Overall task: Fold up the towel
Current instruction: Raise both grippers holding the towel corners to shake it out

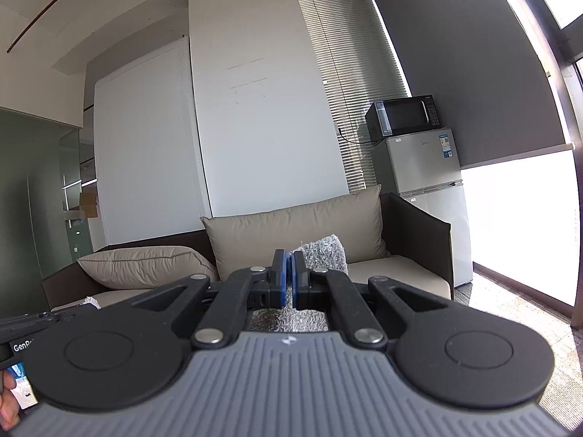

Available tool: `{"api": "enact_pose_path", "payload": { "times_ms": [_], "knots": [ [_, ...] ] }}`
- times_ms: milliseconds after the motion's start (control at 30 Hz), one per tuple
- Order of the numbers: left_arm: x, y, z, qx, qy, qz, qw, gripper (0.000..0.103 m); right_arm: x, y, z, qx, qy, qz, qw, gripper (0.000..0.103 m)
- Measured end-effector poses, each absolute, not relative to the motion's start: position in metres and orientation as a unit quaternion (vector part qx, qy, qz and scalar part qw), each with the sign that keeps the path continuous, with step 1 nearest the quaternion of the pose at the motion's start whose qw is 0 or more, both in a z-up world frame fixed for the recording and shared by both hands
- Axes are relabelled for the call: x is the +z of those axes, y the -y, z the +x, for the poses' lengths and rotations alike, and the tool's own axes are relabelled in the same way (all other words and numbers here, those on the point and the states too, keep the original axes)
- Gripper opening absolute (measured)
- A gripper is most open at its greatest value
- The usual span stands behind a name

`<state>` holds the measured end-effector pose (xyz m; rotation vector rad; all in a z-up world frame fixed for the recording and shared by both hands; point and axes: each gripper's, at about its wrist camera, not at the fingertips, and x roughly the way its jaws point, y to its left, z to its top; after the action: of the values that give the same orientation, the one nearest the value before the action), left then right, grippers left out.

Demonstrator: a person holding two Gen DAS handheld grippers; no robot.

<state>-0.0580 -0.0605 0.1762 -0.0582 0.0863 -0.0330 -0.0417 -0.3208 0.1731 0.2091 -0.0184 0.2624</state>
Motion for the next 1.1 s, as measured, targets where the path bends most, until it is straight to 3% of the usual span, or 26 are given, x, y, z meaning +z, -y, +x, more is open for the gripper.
{"api": "enact_pose_path", "payload": {
  "times_ms": [267,1100],
  "knots": [
    [0.159,0.066,-0.034,0.008,-0.067,-0.013,0.998,0.007,0.160,0.314,-0.026,0.121,-0.008,0.095,0.988,0.002],
    [0.080,0.044,0.097,0.031,-0.151,0.018,0.988,0.007,0.077,0.291,0.139,0.118,-0.111,0.076,0.984,0.002]
  ]
}}
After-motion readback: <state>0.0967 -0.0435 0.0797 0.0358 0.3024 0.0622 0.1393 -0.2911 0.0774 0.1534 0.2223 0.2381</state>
